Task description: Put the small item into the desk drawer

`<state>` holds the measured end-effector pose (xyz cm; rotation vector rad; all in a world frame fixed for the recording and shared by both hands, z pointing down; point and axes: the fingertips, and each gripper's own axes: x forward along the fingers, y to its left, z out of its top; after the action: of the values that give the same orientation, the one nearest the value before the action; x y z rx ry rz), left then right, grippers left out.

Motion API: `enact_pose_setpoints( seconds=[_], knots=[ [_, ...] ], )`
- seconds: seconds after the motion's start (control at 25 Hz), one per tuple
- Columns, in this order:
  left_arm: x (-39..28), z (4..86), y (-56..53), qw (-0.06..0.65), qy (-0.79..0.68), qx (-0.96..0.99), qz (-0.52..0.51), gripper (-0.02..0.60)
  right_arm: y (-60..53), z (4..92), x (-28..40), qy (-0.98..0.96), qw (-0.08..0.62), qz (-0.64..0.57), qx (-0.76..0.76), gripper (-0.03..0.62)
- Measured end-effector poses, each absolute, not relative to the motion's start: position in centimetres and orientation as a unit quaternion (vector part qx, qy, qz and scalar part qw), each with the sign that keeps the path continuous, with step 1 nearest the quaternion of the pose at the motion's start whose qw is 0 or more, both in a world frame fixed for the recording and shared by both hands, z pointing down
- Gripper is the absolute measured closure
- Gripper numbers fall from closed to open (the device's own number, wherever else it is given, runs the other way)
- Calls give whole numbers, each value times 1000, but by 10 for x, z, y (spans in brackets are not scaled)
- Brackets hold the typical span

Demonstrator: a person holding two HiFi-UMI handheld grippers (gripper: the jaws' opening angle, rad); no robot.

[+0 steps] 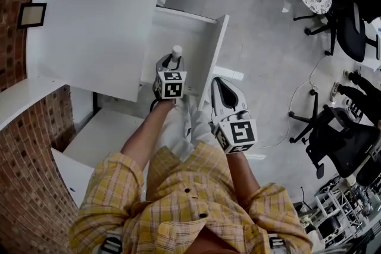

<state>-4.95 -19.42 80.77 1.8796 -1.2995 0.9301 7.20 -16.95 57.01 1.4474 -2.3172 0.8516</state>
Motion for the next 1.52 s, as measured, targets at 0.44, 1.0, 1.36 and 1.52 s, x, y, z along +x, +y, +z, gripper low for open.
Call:
enact_pose_setpoints(
  seconds=[0.44,1.0,1.36,1.52],
  knots=[
    [-47,852,-188,362,-483,698,385,425,-163,584,76,-797,155,299,502,595],
    [-44,887,-185,382,-470,680,413,423,-158,595,83,-787,162,306,511,595],
    [-40,892,-190,391,-463,677,418,413,-161,599,93,-781,164,309,516,595],
    [-40,893,-189,396,-460,678,415,376,-162,597,95,-781,163,308,518,595]
  ],
)
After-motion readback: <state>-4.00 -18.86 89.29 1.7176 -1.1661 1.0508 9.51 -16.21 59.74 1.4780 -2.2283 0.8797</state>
